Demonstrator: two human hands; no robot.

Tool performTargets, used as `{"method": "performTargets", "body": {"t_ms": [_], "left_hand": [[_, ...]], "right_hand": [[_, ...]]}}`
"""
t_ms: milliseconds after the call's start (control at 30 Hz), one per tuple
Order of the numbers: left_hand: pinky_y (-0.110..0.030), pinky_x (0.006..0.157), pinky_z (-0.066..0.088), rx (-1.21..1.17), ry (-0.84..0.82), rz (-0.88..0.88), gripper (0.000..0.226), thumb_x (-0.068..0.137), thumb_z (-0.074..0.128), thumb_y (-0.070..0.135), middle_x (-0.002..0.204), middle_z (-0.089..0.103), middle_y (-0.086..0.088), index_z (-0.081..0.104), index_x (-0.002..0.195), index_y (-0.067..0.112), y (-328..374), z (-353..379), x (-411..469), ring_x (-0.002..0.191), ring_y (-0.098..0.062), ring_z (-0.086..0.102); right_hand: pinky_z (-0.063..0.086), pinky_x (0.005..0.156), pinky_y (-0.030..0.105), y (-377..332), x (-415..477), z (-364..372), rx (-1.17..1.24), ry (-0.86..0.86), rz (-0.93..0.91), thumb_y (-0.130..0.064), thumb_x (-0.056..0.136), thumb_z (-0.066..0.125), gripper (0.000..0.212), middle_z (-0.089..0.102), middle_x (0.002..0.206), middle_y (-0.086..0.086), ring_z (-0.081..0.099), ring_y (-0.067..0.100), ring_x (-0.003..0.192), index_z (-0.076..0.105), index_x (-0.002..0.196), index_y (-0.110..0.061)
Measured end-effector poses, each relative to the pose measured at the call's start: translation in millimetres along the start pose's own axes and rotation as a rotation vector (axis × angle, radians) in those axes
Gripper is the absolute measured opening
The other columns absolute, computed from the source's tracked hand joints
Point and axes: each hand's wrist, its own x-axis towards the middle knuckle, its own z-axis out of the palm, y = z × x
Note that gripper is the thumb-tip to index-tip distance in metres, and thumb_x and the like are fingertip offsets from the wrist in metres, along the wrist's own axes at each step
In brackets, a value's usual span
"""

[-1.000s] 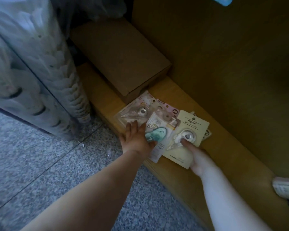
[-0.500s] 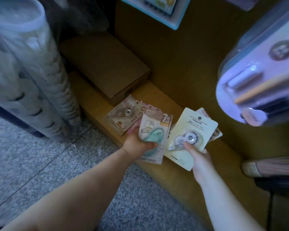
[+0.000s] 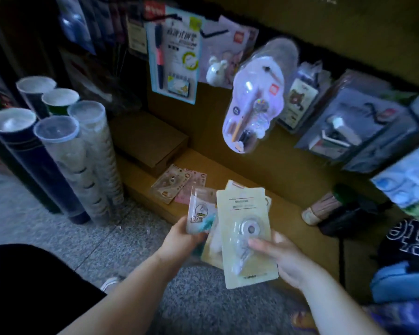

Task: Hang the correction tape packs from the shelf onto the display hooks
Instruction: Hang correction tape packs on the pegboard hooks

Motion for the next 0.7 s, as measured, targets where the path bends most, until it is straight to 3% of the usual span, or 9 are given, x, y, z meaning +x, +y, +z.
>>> {"method": "performTargets", "body": {"t_ms": [100, 200, 300, 400, 500, 567, 700], "left_hand": [[-0.041, 0.071, 0.058, -0.041, -0.167, 0.072, 0.025, 0.089, 0.053, 0.009, 0.104, 0.070, -0.016, 0.056, 0.113, 0.014, 5.4, 5.3, -35.3, 0.089, -0.031, 0.068], [-0.041, 0.072, 0.057, -0.132, -0.229, 0.121, 0.025, 0.094, 0.040, 0.031, 0.097, 0.074, -0.012, 0.059, 0.108, 0.021, 21.3, 4.6, -61.2, 0.085, -0.028, 0.071], [-0.042, 0.078, 0.055, -0.120, -0.309, 0.222, 0.036, 0.083, 0.042, 0.047, 0.099, 0.075, -0.006, 0.059, 0.108, 0.028, 38.3, 6.3, -80.9, 0.091, -0.026, 0.071], [-0.033, 0.065, 0.059, -0.045, -0.332, 0.377, 0.046, 0.073, 0.065, 0.044, 0.097, 0.075, -0.005, 0.055, 0.112, 0.022, 50.9, 12.0, -97.6, 0.087, -0.023, 0.072], [-0.032, 0.066, 0.059, 0.011, -0.302, 0.473, 0.083, 0.040, 0.086, 0.039, 0.099, 0.074, -0.004, 0.052, 0.113, 0.019, 61.0, 18.9, -106.1, 0.090, -0.023, 0.071], [-0.035, 0.066, 0.059, 0.008, -0.254, 0.509, 0.079, 0.041, 0.083, 0.029, 0.096, 0.074, -0.005, 0.051, 0.112, 0.017, 66.2, 24.6, -109.7, 0.087, -0.024, 0.072], [-0.039, 0.070, 0.059, -0.013, -0.210, 0.583, 0.052, 0.057, 0.077, 0.014, 0.086, 0.076, -0.001, 0.052, 0.103, 0.020, 82.1, 34.2, -121.6, 0.082, -0.022, 0.072]], "right_hand": [[0.053, 0.056, 0.019, -14.3, -29.1, 10.1, 0.020, 0.001, -0.100, -0.019, 0.058, 0.069, 0.040, 0.074, 0.071, -0.009, 0.069, 0.006, 0.068, 0.055, 0.096, -0.023], [0.053, 0.063, 0.023, -23.8, -50.9, 16.3, 0.019, 0.028, -0.176, -0.018, 0.068, 0.073, 0.035, 0.069, 0.079, -0.006, 0.064, 0.011, 0.077, 0.053, 0.096, -0.025], [0.055, 0.062, 0.021, -35.1, -64.6, 20.9, 0.026, 0.035, -0.238, -0.016, 0.074, 0.069, 0.026, 0.071, 0.076, -0.007, 0.067, 0.009, 0.071, 0.054, 0.094, -0.024], [0.052, 0.069, 0.024, -50.9, -76.9, 25.1, -0.015, 0.040, -0.317, -0.011, 0.081, 0.063, 0.019, 0.068, 0.084, -0.005, 0.063, 0.011, 0.078, 0.054, 0.092, -0.024], [0.051, 0.079, 0.028, -66.1, -86.1, 28.3, -0.090, 0.026, -0.404, -0.030, 0.058, 0.078, 0.044, 0.069, 0.092, -0.006, 0.063, 0.014, 0.089, 0.057, 0.097, -0.028], [0.051, 0.079, 0.028, -74.5, -92.3, 30.0, -0.108, 0.061, -0.457, -0.041, 0.046, 0.074, 0.058, 0.070, 0.094, -0.007, 0.064, 0.014, 0.092, 0.056, 0.100, -0.029], [0.051, 0.073, 0.026, -89.9, -104.1, 34.1, -0.068, 0.192, -0.579, -0.031, 0.060, 0.081, 0.055, 0.064, 0.107, -0.003, 0.062, 0.014, 0.095, 0.048, 0.105, -0.031]]}}
